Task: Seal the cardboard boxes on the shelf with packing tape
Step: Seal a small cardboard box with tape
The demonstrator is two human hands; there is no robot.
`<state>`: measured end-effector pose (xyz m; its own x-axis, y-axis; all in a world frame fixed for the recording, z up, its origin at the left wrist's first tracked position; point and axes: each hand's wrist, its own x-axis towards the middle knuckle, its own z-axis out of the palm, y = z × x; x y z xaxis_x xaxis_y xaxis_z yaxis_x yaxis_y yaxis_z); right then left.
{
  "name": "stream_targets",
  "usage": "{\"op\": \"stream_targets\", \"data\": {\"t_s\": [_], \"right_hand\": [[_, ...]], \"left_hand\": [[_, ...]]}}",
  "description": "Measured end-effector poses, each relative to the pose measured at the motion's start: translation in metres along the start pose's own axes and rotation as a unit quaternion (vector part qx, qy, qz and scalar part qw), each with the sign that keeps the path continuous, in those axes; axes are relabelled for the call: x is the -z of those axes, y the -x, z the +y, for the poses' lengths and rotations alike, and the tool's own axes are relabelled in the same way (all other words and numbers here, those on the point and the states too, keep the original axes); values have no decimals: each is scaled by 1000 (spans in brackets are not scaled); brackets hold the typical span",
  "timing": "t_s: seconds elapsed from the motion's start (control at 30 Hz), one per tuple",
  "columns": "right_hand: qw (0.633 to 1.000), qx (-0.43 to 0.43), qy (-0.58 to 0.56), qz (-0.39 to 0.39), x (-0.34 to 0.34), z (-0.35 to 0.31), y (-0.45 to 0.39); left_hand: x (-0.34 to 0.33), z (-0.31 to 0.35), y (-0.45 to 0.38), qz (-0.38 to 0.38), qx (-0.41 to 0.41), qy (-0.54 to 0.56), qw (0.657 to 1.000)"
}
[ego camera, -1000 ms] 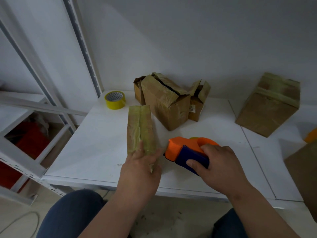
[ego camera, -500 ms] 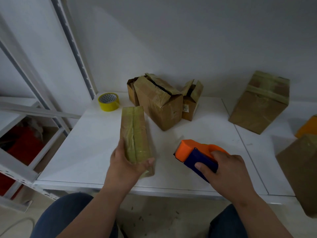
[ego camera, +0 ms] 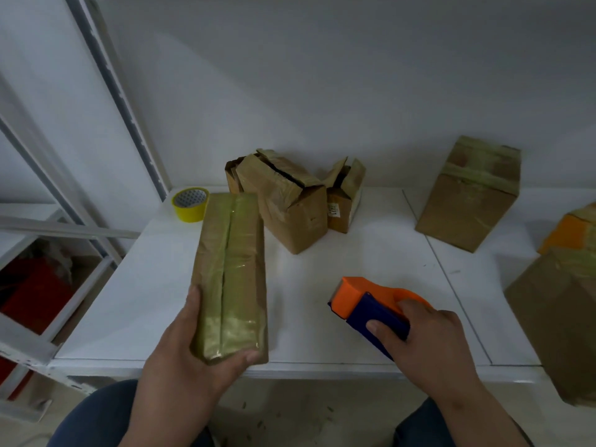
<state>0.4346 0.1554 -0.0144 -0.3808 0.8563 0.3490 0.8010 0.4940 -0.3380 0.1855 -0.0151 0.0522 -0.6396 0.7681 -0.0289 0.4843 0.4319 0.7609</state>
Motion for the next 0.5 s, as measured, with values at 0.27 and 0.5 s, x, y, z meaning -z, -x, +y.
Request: {"op": "stream_targets", "data": {"t_s": [0.27, 0.5], "right_hand": [[996, -88, -7, 10, 15, 15, -8], [982, -187, -8, 34, 36, 43, -26]], "left_hand": [[-17, 52, 12, -27, -162, -78, 983], [-105, 121, -57, -150, -151, -116, 970]]}}
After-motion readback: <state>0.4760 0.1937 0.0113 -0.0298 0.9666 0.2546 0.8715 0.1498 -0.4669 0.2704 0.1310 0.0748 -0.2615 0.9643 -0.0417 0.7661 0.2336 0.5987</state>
